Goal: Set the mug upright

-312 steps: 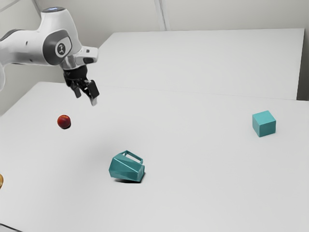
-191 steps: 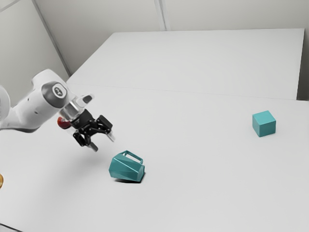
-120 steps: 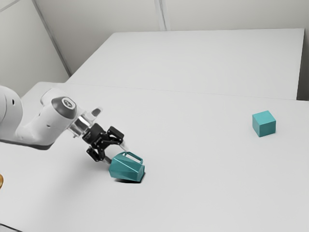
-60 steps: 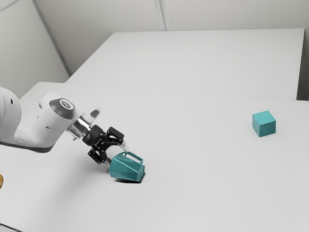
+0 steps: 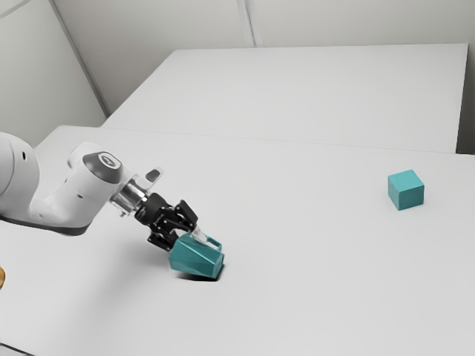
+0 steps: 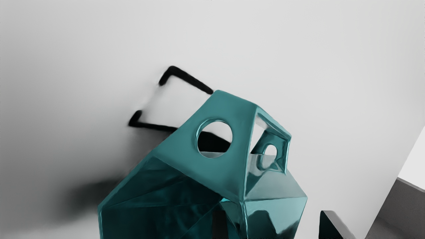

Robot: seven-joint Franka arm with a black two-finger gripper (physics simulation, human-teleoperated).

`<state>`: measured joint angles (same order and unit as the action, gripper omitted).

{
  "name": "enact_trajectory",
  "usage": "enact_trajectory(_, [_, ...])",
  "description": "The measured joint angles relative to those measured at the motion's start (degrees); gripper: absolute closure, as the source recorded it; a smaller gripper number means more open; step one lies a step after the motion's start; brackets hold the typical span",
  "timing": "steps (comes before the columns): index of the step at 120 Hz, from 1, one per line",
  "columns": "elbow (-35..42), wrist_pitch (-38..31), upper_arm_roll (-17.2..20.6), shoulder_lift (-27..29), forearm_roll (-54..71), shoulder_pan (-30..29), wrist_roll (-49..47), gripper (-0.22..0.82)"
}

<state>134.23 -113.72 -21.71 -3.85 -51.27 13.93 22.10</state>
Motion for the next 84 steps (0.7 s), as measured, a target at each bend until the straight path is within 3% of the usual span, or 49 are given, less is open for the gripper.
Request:
enact_trajectory(12, [-0.02,0.02,0.00,0.08,-0.02,-0.03,0.22,0.56])
enact_trajectory(42, [-0.39,-0.02,0.01,1.43,-0.16,0.40,0.77,0.72])
enact_trajectory(84, [-0.35,-0.66,-0.06,4.13,1.67,1.36,1.69,0.78])
